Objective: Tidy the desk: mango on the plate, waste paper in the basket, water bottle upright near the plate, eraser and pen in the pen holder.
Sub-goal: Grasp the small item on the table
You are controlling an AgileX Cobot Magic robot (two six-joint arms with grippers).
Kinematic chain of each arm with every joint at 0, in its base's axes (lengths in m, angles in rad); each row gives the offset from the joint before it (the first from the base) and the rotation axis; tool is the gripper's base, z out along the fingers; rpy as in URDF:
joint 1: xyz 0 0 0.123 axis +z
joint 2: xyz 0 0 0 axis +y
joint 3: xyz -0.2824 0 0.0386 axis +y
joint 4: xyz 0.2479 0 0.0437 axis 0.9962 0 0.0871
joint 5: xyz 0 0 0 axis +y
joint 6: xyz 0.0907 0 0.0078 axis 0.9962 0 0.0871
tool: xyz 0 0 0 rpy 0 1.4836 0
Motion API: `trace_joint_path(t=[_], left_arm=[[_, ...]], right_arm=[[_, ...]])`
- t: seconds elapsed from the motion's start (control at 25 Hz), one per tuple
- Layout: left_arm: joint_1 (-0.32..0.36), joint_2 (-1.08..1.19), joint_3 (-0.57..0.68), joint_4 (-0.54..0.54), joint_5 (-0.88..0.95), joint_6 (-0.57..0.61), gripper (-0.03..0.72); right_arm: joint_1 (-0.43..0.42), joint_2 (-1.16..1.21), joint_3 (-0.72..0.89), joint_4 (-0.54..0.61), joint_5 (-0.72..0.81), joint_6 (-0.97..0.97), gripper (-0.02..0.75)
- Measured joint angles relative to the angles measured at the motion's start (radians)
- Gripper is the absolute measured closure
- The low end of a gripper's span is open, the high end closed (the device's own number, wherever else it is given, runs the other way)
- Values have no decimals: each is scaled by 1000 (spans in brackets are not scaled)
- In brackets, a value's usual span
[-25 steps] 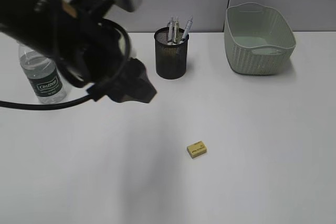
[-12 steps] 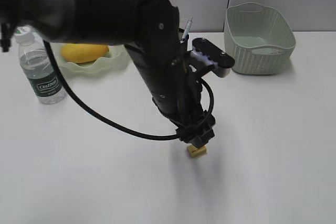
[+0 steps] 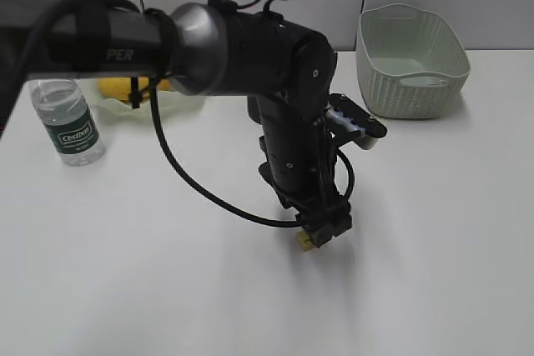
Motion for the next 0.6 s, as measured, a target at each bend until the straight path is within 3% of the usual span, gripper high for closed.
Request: trace_joint_path(t=[0.4,0.6], left_arm=[[0,58,-20,3,3,-14,139],[-1,70,-22,-2,-10,-14,179]], right_arm=[[0,0,0,0,0,0,174],[0,0,0,0,0,0,174]])
